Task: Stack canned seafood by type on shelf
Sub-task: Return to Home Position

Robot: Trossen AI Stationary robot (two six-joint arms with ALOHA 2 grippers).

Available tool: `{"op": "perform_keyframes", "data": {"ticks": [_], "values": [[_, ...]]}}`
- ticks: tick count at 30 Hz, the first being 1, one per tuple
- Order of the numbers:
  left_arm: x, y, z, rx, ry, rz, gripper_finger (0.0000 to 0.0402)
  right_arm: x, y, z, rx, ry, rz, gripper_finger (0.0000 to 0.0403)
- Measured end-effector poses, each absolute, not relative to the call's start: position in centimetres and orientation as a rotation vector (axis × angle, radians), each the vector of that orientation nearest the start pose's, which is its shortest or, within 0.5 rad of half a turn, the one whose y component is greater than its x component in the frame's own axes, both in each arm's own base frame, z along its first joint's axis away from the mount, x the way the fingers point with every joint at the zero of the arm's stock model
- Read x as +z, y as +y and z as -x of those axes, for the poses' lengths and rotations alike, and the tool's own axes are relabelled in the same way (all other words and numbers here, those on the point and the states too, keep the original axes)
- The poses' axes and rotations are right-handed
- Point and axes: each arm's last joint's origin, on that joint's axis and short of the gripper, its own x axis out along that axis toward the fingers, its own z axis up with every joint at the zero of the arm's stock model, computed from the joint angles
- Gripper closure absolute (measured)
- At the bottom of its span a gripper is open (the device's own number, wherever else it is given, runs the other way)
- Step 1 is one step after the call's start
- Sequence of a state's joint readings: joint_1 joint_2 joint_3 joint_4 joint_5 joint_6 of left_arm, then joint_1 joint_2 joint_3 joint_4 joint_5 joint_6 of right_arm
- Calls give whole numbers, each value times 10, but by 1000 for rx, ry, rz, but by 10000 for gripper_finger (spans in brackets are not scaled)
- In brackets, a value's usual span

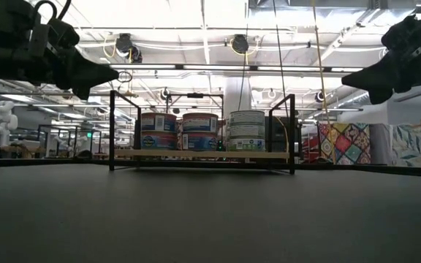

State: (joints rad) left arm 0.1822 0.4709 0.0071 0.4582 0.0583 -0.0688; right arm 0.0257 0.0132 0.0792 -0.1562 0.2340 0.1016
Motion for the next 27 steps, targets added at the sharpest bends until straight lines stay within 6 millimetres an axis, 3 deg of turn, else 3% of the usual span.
{"op": "perform_keyframes", "data": {"ticks": [27], "values": [[167, 21, -126, 124, 1, 67, 398, 174, -4, -92, -212, 78, -107, 403]]}}
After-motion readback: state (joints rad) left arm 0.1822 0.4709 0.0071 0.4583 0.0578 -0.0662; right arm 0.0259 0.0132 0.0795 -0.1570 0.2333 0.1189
